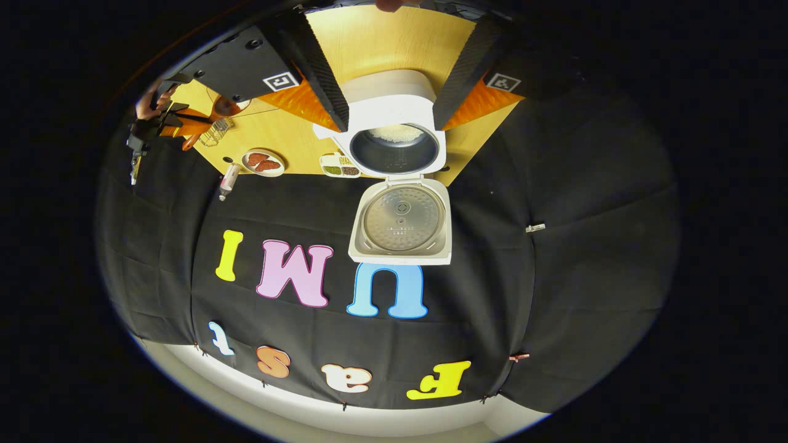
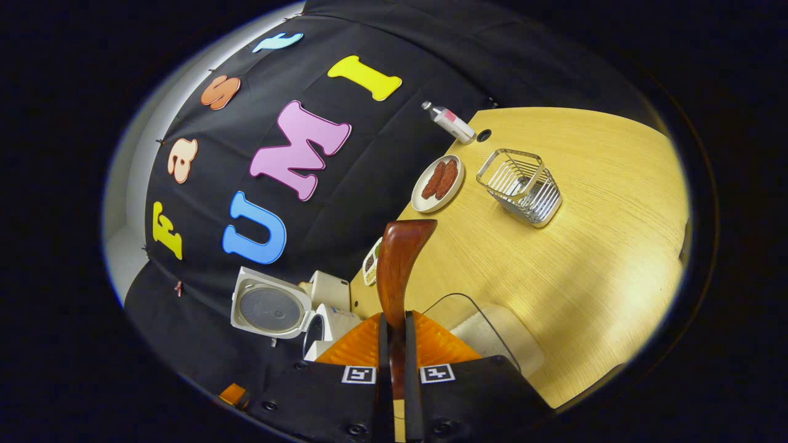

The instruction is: Close the left gripper, press the button to open the rice cooker; take a wooden spoon from the chopstick holder with the right hand, scoop a spoonful of rice and pour it into the rice cooker, then put the wooden spoon back into the chopstick holder.

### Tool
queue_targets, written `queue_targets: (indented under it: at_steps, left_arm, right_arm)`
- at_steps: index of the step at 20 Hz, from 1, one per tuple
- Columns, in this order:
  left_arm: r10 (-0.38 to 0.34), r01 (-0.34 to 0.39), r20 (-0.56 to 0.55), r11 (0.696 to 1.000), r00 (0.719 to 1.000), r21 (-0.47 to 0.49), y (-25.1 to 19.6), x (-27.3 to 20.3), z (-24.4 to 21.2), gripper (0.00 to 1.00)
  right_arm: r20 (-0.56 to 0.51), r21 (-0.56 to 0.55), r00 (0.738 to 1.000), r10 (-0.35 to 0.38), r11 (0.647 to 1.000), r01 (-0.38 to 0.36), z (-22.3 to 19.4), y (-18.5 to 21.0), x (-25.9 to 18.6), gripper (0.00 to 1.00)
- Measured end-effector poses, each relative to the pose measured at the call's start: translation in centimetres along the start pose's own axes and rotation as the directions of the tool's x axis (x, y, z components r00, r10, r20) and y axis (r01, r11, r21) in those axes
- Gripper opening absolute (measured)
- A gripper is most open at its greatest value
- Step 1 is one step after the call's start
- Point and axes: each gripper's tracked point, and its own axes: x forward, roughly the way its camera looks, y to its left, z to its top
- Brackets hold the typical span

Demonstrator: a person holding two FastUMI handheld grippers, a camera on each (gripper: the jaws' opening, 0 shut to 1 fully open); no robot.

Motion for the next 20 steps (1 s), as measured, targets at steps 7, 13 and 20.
queue_targets:
  at_steps: [7, 13, 20]
  left_arm:
    - [-0.015, 0.015, -0.018, 1.0, 1.0, -0.002, -0.1, 0.1, -1.5, 0.95]
    - [-0.013, 0.013, -0.027, 1.0, 1.0, -0.014, 0.4, 0.3, -2.8, 0.95]
    - [-0.013, 0.011, -0.037, 0.999, 0.999, -0.045, 1.2, 1.2, -3.8, 0.95]
  right_arm:
    - [-0.022, -0.009, 0.997, 0.079, 0.997, -0.08, 0.8, 7.8, -0.2, 0.12]
    - [-0.029, -0.006, 0.987, 0.159, 0.987, -0.16, 0.5, 16.2, 1.5, 0.11]
    - [-0.044, -0.033, 0.98, 0.196, 0.98, -0.197, -2.1, 24.2, 6.9, 0.11]
